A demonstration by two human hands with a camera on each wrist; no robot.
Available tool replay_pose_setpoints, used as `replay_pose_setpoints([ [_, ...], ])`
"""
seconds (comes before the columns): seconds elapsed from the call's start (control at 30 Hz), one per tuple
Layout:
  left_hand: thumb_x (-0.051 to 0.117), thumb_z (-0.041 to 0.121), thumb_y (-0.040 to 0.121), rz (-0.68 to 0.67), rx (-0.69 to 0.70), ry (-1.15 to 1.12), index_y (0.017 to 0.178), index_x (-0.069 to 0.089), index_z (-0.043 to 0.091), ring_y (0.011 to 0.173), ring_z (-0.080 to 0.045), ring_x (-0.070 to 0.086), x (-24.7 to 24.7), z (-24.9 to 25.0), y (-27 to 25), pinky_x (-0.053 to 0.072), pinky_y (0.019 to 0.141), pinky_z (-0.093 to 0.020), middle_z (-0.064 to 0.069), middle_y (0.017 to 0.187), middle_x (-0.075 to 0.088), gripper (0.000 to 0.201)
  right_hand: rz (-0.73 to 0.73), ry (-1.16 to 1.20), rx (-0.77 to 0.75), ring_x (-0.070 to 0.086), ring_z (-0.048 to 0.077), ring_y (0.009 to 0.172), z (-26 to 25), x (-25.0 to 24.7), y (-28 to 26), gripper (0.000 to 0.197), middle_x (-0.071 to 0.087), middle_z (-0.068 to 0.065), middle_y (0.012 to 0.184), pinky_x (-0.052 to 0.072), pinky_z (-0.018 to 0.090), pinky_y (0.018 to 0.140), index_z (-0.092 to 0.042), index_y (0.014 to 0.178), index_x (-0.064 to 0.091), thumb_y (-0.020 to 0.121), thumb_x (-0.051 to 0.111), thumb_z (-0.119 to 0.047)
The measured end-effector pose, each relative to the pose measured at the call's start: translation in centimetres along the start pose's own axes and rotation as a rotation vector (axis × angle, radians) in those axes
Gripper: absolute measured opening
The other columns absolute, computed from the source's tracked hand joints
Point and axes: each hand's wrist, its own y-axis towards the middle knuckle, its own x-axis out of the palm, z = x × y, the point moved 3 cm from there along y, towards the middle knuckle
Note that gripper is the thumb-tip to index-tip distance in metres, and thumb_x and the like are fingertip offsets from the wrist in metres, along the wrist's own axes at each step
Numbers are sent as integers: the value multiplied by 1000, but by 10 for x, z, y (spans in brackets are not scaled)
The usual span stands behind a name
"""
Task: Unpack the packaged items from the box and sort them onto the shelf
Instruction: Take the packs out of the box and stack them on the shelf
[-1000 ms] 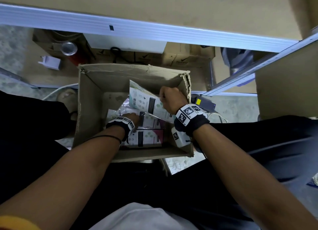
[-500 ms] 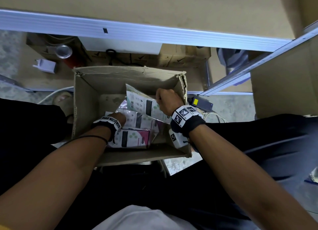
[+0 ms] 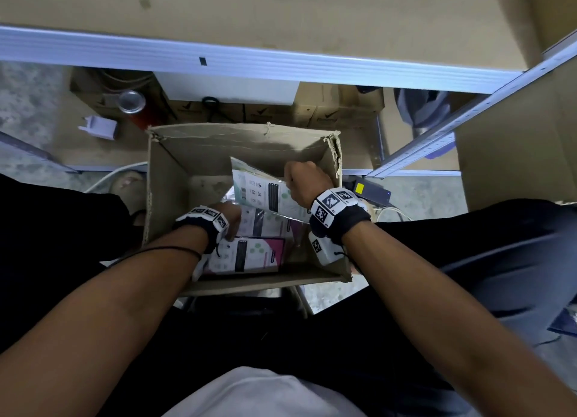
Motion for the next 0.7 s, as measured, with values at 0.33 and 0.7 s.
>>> replay_pose_setpoints([
  [0.33, 74, 7, 76, 150, 69, 174, 86, 79, 11, 99, -32, 67, -65, 34, -58, 52, 76, -31, -12, 107, 72, 12, 136, -104, -92, 62, 34, 99, -26, -19, -4, 16, 63, 13, 110, 45, 35, 76, -13, 100, 61, 86, 61, -4],
  [0.7, 61, -3, 84, 515, 146, 93, 82, 74, 7, 99, -24, 66, -143, 43, -183, 50, 77, -30, -7, 98, 75, 16, 309, -202, -198, 64, 33, 83, -51, -112, -60, 18, 63, 8, 89, 47, 31, 65, -16, 90, 59, 85, 49, -1],
])
